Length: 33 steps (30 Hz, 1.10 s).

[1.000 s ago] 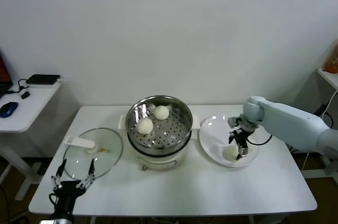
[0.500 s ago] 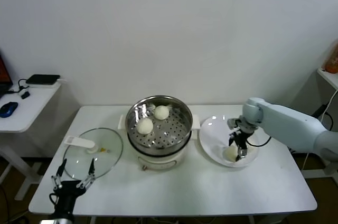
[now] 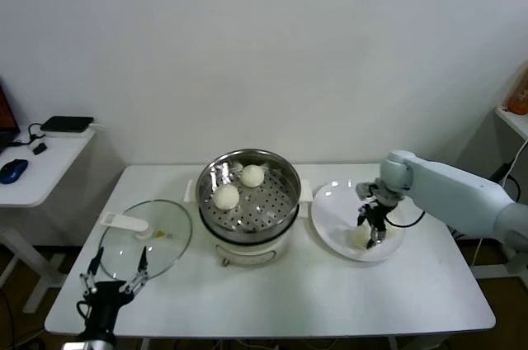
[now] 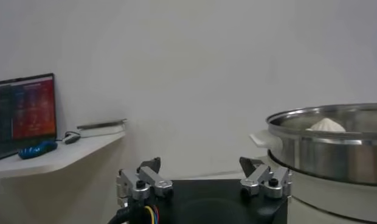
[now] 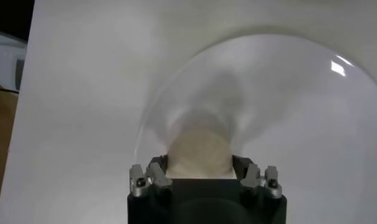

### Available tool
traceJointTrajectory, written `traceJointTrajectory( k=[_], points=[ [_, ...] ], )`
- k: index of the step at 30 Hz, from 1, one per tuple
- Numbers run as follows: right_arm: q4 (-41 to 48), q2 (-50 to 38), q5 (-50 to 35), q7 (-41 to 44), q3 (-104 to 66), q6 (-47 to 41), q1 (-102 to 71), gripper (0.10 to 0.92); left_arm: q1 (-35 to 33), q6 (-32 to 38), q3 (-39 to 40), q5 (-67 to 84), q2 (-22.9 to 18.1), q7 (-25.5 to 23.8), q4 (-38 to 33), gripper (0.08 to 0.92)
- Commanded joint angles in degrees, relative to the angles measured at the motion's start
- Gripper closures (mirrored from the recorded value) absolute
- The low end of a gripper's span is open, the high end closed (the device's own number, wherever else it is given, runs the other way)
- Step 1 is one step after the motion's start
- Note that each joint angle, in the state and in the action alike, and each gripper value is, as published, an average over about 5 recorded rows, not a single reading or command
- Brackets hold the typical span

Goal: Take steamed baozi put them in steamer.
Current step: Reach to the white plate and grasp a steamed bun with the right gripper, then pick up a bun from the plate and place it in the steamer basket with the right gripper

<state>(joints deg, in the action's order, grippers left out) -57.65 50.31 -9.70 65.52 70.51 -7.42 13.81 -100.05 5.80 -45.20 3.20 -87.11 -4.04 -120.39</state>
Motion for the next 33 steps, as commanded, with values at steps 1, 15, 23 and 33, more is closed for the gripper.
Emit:
traceJointTrajectory(
  k=[1,15,23,33],
  points=[
    [-4.77,-0.57,0.44,1.52,2.0,5.32,9.76,0.33,-0.03,-0.07,-0.05,-0.05,0.07,-0.02,-0.09,0.177],
    [-17.6,4.16,-2.14,4.4,9.51,19.78,35.7,0.33,-0.36,-0.24,0.03,-0.68,-0.05,-0.04,-0.7,0.177],
    [-20.2,12.24,3.03,4.31,5.34,25.5,36.06,0.33,-0.35,-0.52,0.1,-0.73,-0.23,-0.01,-1.31,0.177],
    [-15.8,24.83,15.14,3.8,-0.32,29.63,26.05,0.333,-0.33,-0.74,-0.31,-0.75,0.2,-0.07,-1.62,0.177]
  ],
)
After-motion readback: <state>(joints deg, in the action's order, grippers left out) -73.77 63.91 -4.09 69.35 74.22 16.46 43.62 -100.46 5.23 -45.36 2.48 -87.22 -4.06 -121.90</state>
